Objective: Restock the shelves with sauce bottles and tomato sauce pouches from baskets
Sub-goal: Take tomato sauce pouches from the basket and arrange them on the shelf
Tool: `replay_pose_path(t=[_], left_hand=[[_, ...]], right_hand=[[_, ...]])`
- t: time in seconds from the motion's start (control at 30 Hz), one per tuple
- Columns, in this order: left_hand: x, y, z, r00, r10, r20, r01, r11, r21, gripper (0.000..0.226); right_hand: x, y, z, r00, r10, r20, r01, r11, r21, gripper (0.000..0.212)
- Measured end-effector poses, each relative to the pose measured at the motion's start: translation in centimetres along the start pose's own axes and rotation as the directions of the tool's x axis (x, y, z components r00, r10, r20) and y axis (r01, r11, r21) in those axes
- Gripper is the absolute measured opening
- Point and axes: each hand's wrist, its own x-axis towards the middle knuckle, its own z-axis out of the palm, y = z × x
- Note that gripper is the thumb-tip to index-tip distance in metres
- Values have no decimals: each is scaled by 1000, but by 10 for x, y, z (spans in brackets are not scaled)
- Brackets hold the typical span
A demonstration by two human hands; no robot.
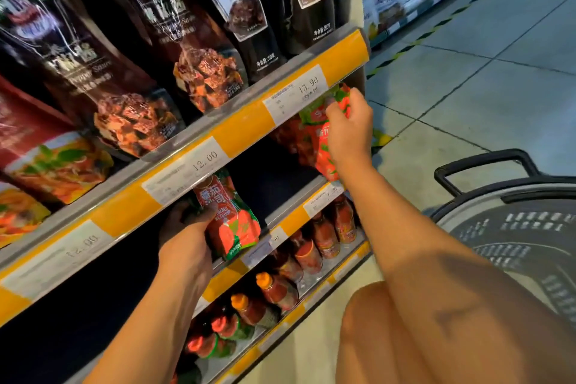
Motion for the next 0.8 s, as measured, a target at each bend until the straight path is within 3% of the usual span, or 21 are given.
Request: replay_pose_path(t=[0.17,0.23,0.37,0.57,0.8], left_hand=[[15,-11,9,996,85,-1,-85,996,-14,58],[22,-14,14,992,121,-31,-122,992,-25,56],[32,-17,23,984,172,-53,-174,984,-30,40],[39,-22,32,968,247,-42,-247,969,7,45],[27,-23,23,957,289,14,-289,953,90,48]], right_hand=[[13,11,9,999,39,-6,-38,998,59,21],[15,13,16,997,75,-22,-72,994,84,15],[17,13,25,996,55,-67,-47,993,112,23],[16,22,32,993,91,-72,-77,982,173,37],[14,29,15,996,53,66,-56,998,39,39]])
